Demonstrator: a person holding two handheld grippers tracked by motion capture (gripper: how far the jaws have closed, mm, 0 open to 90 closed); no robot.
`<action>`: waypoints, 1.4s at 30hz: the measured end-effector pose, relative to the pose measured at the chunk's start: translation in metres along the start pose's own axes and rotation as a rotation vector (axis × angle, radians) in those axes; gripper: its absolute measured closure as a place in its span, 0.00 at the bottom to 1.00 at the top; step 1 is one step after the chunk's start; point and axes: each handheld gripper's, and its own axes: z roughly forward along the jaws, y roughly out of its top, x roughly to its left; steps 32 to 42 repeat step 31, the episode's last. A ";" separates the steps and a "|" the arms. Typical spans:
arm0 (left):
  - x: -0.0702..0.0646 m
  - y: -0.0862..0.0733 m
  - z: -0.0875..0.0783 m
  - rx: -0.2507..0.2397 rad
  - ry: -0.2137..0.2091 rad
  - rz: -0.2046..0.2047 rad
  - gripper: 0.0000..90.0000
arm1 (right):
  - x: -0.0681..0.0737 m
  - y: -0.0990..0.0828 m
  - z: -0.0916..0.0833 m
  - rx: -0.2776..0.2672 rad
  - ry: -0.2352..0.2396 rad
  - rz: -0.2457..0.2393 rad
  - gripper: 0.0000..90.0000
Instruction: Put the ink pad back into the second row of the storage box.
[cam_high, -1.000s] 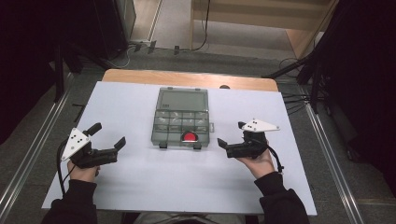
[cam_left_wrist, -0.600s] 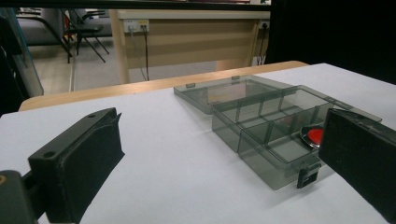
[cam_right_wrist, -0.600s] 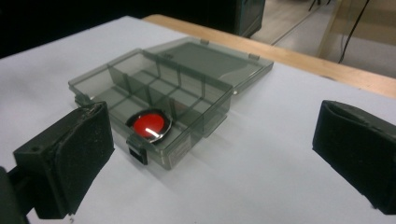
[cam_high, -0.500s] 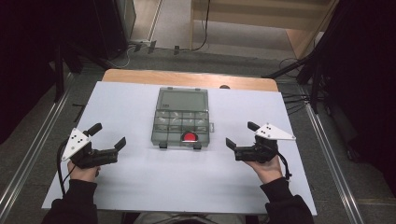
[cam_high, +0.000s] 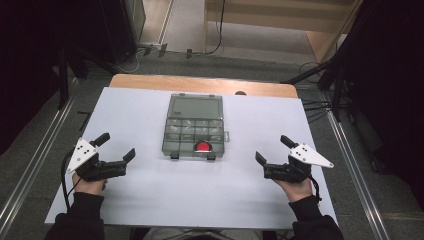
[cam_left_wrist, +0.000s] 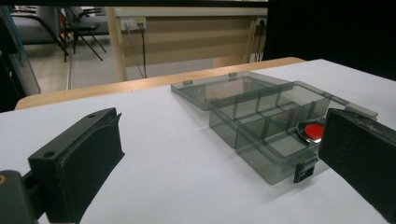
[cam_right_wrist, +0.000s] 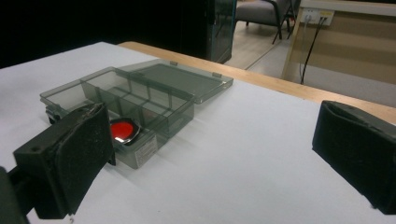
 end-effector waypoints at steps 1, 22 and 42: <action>0.000 0.000 0.000 0.000 -0.002 -0.002 0.00 | -0.002 -0.002 -0.001 -0.004 -0.001 0.009 0.00; -0.005 -0.006 -0.006 -0.007 -0.031 -0.001 0.00 | -0.014 -0.047 -0.014 -0.014 -0.055 0.059 0.00; -0.004 -0.006 -0.005 -0.007 -0.026 -0.006 0.00 | -0.012 -0.046 -0.015 -0.024 -0.062 0.041 0.00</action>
